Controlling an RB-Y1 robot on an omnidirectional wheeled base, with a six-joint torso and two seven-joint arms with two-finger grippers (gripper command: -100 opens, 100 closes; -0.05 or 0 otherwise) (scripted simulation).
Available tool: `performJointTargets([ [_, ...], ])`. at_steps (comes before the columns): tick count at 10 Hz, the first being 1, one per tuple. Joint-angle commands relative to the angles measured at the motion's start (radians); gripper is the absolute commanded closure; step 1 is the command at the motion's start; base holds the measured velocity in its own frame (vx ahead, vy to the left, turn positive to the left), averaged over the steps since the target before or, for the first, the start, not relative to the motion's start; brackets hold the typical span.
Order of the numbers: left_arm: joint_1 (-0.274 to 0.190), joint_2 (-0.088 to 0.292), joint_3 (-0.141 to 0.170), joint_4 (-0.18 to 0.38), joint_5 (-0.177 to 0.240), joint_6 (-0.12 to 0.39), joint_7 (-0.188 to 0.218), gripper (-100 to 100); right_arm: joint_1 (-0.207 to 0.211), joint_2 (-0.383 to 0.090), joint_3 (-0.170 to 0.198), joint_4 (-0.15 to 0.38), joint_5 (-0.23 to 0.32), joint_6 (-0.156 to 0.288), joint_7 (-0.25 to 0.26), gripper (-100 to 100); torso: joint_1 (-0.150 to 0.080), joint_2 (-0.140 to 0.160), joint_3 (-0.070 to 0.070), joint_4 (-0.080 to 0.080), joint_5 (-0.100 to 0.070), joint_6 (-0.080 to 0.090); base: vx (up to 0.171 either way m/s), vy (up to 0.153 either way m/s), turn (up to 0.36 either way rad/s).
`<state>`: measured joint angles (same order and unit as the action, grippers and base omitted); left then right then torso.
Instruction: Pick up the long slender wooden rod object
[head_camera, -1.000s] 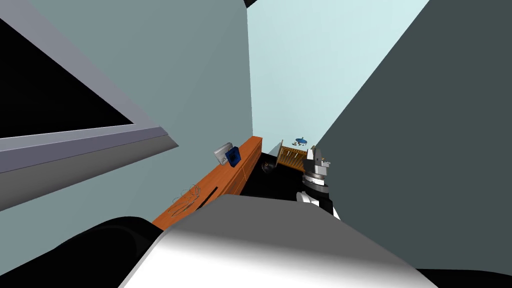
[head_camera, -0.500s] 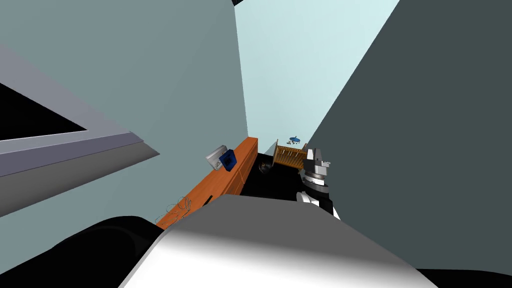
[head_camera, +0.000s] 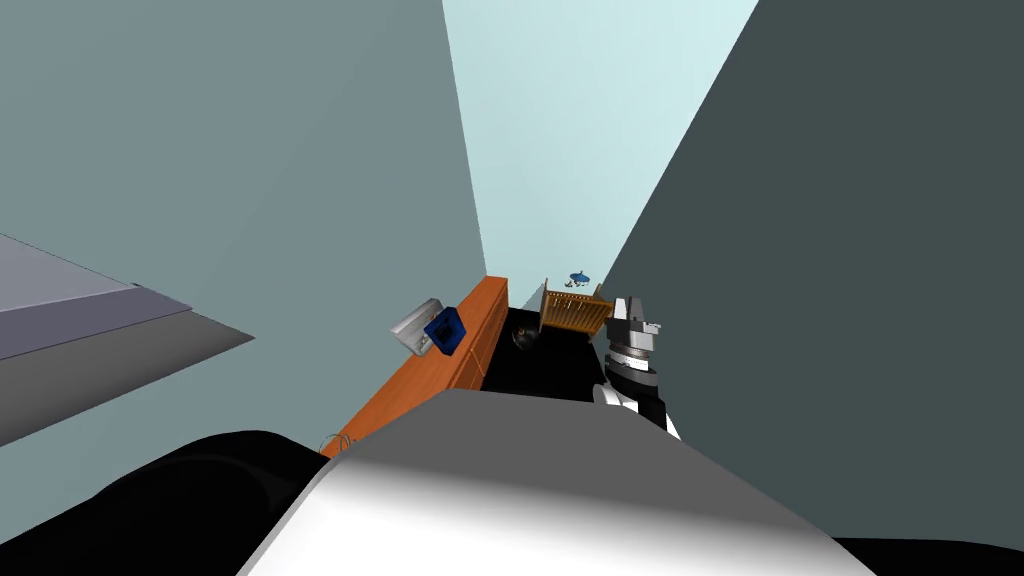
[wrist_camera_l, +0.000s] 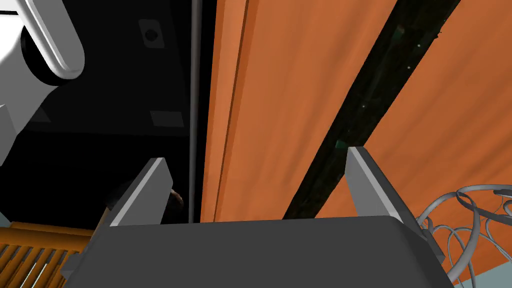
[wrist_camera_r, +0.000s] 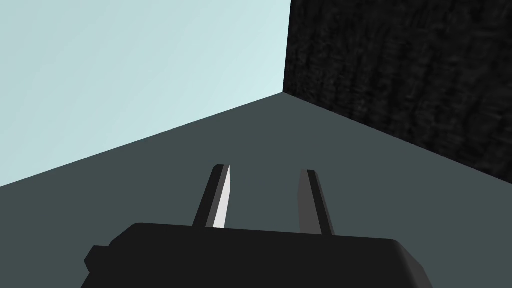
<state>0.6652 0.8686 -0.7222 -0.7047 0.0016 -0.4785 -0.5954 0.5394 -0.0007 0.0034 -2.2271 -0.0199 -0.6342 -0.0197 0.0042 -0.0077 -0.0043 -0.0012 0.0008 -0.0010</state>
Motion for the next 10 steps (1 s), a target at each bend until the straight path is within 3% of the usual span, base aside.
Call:
performJointTargets([
  [1, -0.036, 0.0, -0.032, 0.043, -0.02, 0.016, -0.032, -100, 0.0, 0.0, 0.0, 0.0, 0.0, 0.0, 0.0, 0, 0.0, 0.0, 0.0, 0.0, 0.0, 0.0, 0.084, 0.063, -0.216],
  [5, -0.12, -0.029, -0.094, 0.121, -0.063, 0.04, -0.089, -100, 0.0, 0.0, 0.0, 0.0, 0.0, 0.0, 0.0, 0, 0.002, 0.0, 0.001, 0.002, 0.002, 0.003, 0.069, 0.034, -0.105],
  [6, -0.115, -0.03, -0.089, 0.13, -0.058, 0.028, -0.075, -100, 0.0, 0.0, 0.0, 0.0, 0.0, 0.0, 0.0, 0, 0.003, -0.001, 0.001, 0.002, 0.002, 0.004, 0.034, 0.01, -0.03],
  [7, -0.119, -0.031, -0.091, 0.134, -0.059, 0.027, -0.078, 0, 0.0, 0.0, 0.0, 0.0, 0.0, 0.0, 0.0, 0, 0.002, 0.001, 0.002, 0.002, 0.002, 0.003, 0.006, 0.002, 0.004],
  [8, -0.135, -0.059, -0.084, 0.147, -0.07, 0.047, -0.075, -100, 0.0, 0.0, 0.0, 0.0, 0.0, 0.0, 0.0, 0, 0.001, 0.003, 0.003, 0.003, 0.001, 0.003, -0.026, 0.022, -0.055],
  [10, -0.148, -0.08, -0.079, 0.157, -0.078, 0.061, -0.073, -100, 0.0, 0.0, 0.0, 0.0, 0.0, 0.0, 0.0, 0, 0.003, 0.006, 0.005, 0.004, 0.002, 0.003, -0.049, 0.032, -0.027],
])
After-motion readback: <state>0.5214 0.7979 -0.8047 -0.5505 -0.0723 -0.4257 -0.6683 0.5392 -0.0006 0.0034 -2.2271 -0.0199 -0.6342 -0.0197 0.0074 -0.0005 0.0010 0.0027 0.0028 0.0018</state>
